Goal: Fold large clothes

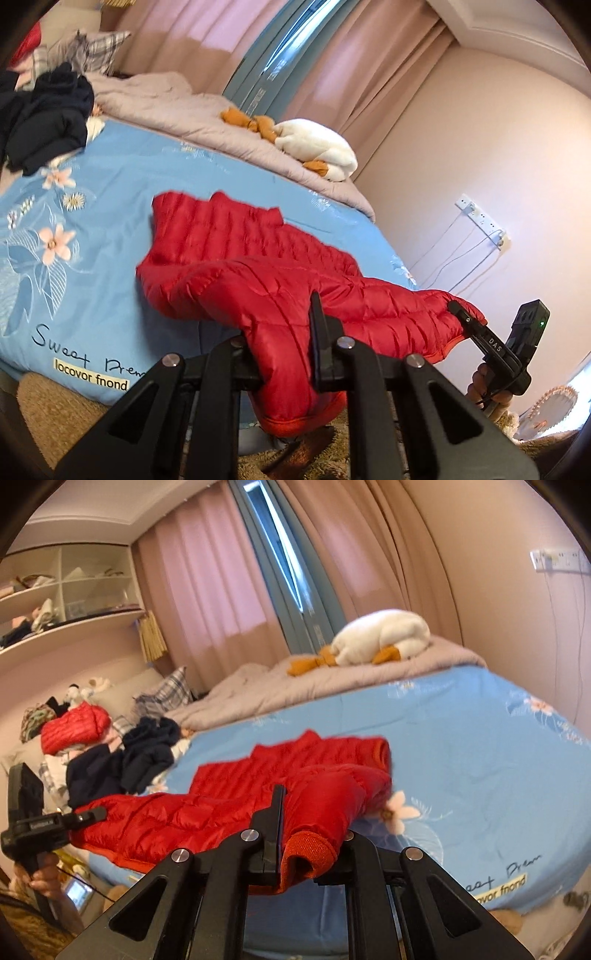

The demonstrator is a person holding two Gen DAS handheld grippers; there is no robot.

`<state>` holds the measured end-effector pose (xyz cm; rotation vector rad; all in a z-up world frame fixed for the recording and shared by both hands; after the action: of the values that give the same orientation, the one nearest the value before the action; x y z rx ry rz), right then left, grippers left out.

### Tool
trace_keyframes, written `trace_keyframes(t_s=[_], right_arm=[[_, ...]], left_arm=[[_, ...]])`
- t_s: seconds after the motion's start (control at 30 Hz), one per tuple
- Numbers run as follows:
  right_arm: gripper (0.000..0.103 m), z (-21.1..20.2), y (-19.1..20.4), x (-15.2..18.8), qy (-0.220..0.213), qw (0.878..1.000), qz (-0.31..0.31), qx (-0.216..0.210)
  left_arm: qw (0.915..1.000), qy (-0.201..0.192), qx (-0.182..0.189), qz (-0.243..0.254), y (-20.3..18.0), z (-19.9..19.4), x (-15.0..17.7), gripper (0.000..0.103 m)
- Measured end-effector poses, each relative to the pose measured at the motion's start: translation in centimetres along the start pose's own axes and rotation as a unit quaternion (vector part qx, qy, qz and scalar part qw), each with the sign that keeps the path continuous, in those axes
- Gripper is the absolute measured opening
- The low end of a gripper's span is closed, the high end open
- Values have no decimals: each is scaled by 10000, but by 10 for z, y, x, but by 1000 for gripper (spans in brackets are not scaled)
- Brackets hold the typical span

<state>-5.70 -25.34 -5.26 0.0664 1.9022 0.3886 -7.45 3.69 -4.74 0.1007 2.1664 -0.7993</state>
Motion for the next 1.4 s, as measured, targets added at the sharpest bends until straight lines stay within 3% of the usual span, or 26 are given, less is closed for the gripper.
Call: trace_keyframes(t_s=[0.23,1.4], right_arm=[[12,-9,2,-8,-249,9997,5,-24],[12,52,-5,-35,-67,9997,190,144]], left_arm=[[9997,-139,111,183,-8,-14,-6,14],[9999,-113,-16,-62,25,49,-65,15]])
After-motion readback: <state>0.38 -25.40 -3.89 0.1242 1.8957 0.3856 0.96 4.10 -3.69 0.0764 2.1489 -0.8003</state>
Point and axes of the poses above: each gripper's, at about its wrist camera, not at the fingertips, and z roughly the way its jaws point, y to its left, x to its underside, the point moved 6 cm from there along z, roughly the way its jaws point, and after that the axes turned 2 degrees about y, right-handed, at the moved point
